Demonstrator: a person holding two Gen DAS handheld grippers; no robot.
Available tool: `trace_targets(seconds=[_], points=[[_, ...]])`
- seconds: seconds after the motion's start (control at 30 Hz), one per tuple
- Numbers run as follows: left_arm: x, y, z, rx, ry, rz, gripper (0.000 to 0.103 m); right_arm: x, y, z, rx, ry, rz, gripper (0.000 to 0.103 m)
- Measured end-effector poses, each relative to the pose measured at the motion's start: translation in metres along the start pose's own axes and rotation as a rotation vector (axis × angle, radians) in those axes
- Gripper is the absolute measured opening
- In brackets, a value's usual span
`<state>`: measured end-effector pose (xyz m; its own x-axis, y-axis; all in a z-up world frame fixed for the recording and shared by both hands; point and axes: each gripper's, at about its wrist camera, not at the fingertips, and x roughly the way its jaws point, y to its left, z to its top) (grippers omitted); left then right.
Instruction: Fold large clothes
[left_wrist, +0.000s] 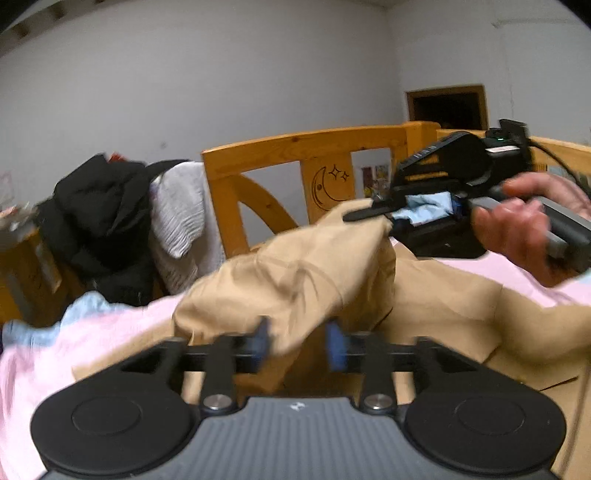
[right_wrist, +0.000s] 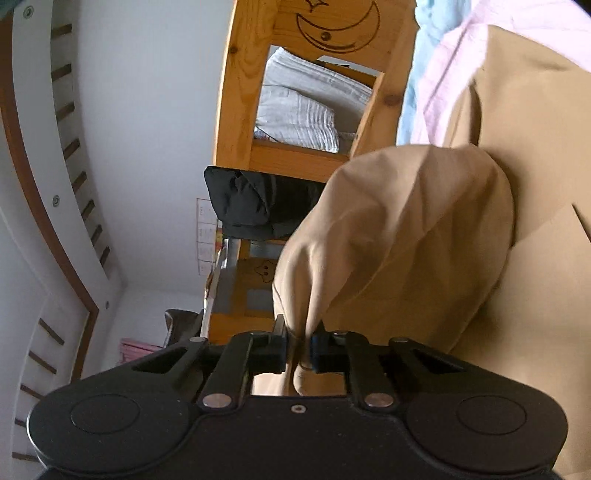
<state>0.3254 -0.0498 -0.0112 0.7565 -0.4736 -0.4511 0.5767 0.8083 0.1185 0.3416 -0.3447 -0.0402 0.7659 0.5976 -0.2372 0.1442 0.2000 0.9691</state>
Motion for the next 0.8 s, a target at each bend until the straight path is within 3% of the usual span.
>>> trace_targets(seconds=[0.1, 0.27, 0.33, 0.5, 0.57, 0.63, 0.8], points=[[-0.007, -0.002, -0.012, -0.042, 0.033, -0.090, 0.047, 0.009, 0.012, 0.010, -0.001, 0.002, 0.003, 0.010], [0.049, 0.005, -0.020, -0.083, 0.180, -0.212, 0.028, 0.019, 0.039, 0.020, -0.065, 0.038, 0.008, 0.010], [0.073, 0.015, -0.017, -0.099, 0.189, -0.162, 0.025, 0.018, 0.048, 0.022, -0.081, 0.046, 0.005, 0.010], [0.116, 0.050, 0.007, -0.077, 0.089, 0.166, 0.010, 0.007, 0.050, 0.031, -0.137, 0.065, 0.053, 0.010], [0.127, 0.064, 0.015, -0.108, 0.069, 0.232, 0.010, 0.008, 0.041, 0.033, -0.167, 0.092, 0.100, 0.010], [0.131, 0.075, 0.011, -0.163, 0.100, 0.201, 0.010, 0.005, 0.021, 0.026, -0.189, 0.113, 0.131, 0.010], [0.082, 0.081, -0.041, -0.263, 0.207, -0.006, 0.014, -0.007, -0.019, -0.002, -0.204, 0.162, 0.170, 0.010]])
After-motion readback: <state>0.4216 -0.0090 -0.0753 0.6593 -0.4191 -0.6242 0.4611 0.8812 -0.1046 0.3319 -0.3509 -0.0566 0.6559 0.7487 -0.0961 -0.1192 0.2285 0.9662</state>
